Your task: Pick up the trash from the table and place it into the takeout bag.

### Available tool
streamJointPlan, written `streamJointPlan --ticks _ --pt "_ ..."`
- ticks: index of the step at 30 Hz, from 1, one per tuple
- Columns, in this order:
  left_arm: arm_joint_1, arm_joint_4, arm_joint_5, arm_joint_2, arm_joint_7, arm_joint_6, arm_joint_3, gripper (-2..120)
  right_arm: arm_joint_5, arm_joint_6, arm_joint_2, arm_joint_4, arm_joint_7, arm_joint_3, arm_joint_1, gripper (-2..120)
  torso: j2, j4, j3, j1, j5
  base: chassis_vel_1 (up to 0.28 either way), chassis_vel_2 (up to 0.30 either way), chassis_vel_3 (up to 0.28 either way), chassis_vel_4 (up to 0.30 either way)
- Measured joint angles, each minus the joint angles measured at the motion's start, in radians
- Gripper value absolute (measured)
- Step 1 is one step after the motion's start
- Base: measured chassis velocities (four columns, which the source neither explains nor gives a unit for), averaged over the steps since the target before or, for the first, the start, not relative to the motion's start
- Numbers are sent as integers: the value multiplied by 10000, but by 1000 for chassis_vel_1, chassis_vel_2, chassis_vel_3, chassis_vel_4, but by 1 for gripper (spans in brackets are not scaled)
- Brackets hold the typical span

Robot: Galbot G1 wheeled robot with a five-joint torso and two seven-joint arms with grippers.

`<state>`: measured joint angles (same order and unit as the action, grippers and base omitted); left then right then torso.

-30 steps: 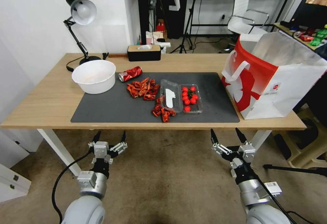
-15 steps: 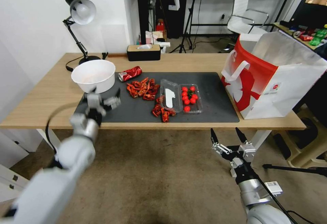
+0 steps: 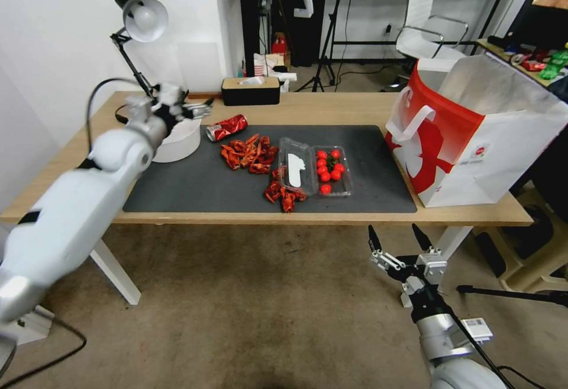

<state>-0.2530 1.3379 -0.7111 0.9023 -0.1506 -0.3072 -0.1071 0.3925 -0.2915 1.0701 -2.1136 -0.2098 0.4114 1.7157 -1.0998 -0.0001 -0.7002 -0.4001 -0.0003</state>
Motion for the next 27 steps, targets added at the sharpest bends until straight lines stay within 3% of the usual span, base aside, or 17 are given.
streamJointPlan --ticks 6,13,16,27 --pt "1108 -1190 908 773 -969 -876 -914 100 -20 0 50 0 -12 31 39 100 0 2 0 0 2 0 0 0 0" --pt "1654 -2013 1573 1237 -1170 -1521 -1298 100 -24 0 62 36 -12 85 76 100 0 1 1 1 4 0 0 0 0" --pt "1998 -2709 2160 1481 -1285 -1697 -1565 100 -24 0 64 58 -12 93 76 100 0 2 2 1 2 0 0 0 0" --pt "2285 -3569 2674 1816 -1673 -1974 -2008 100 -23 -45 77 71 -5 89 115 100 -2 1 2 1 2 0 0 0 0"
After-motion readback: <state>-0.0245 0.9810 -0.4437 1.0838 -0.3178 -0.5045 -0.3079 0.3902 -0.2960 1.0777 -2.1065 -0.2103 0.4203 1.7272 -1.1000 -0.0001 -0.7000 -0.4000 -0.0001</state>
